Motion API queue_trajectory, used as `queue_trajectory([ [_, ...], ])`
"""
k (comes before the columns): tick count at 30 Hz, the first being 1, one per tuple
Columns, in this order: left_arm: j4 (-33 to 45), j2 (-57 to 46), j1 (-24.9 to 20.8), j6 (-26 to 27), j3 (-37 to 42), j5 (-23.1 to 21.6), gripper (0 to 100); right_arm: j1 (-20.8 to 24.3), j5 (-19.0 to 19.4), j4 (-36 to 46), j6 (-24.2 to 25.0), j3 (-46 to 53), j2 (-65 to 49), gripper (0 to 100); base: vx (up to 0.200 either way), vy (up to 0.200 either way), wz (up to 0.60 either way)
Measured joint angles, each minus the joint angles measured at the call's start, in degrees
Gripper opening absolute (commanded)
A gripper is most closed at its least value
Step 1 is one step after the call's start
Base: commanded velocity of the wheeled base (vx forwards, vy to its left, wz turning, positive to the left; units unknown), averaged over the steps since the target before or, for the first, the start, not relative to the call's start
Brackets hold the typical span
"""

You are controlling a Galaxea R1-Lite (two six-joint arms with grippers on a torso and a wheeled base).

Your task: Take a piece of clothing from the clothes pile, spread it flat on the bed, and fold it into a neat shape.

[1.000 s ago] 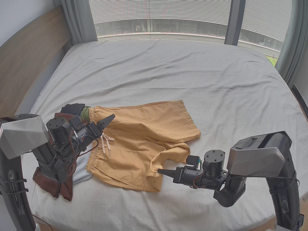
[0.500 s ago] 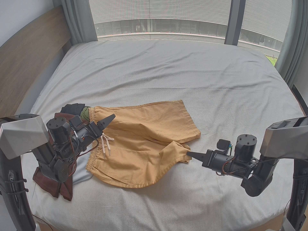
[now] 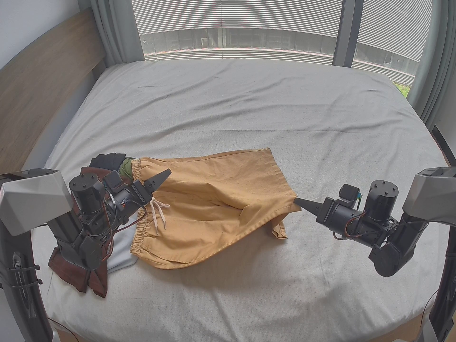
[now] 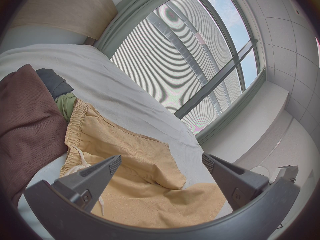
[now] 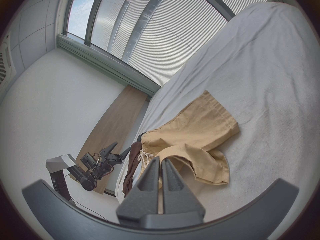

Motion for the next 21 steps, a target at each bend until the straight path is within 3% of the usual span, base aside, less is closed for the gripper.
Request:
queue_trajectory([
  [6,0.01,0.05,0.05,0.0,-0.02,-0.02,100,0.09,0.0,7.09,-0.54,-4.49,-0.88,0,0.0,0.0,0.0],
  [12,0.01,0.06,0.16,-0.07,-0.04,0.0,100,0.57,0.0,13.23,-5.66,-6.69,-3.28,0,0.0,0.0,0.0],
  [21,0.01,0.06,0.2,-0.09,-0.06,-0.02,100,3.44,-0.06,14.21,-10.42,0.57,-3.68,0,0.0,0.0,0.0],
])
